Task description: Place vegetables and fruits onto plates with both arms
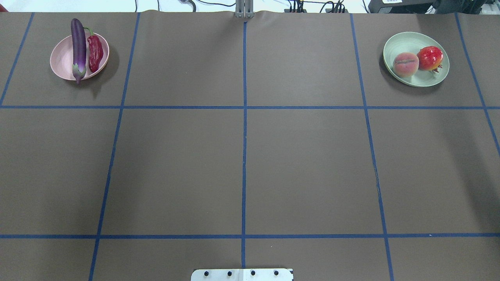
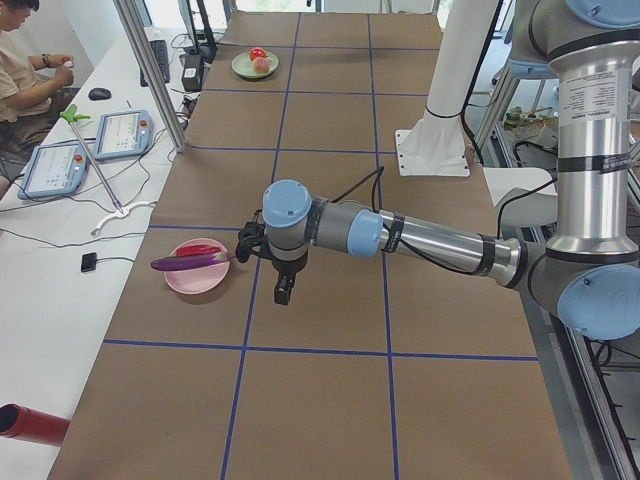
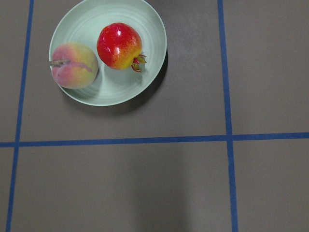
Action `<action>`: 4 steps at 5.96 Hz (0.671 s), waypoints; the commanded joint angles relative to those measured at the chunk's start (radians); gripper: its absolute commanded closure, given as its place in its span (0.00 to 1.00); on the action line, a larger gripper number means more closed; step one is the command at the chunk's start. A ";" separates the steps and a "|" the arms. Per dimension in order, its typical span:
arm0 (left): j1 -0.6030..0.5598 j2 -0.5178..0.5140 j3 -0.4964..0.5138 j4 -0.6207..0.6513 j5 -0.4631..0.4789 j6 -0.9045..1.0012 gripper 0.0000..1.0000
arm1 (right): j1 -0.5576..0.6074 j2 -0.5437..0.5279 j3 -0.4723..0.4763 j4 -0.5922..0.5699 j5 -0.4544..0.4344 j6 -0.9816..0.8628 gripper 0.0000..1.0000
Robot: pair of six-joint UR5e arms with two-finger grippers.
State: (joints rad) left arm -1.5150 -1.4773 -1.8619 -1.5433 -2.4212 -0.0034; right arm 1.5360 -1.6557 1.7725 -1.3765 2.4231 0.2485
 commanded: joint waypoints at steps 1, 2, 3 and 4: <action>-0.008 -0.001 0.044 0.003 0.005 -0.004 0.00 | -0.010 -0.010 0.001 -0.009 -0.039 -0.029 0.00; -0.010 0.008 0.047 0.003 0.005 -0.003 0.00 | -0.010 -0.007 0.001 -0.009 -0.039 -0.029 0.00; -0.011 0.011 0.062 0.003 0.005 -0.001 0.00 | -0.007 -0.009 -0.007 -0.009 -0.038 -0.029 0.00; -0.013 0.018 0.067 0.006 0.007 0.002 0.00 | -0.005 -0.009 0.001 -0.009 -0.039 -0.029 0.00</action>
State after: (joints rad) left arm -1.5264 -1.4651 -1.8018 -1.5391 -2.4155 -0.0040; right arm 1.5293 -1.6641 1.7699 -1.3852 2.3850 0.2195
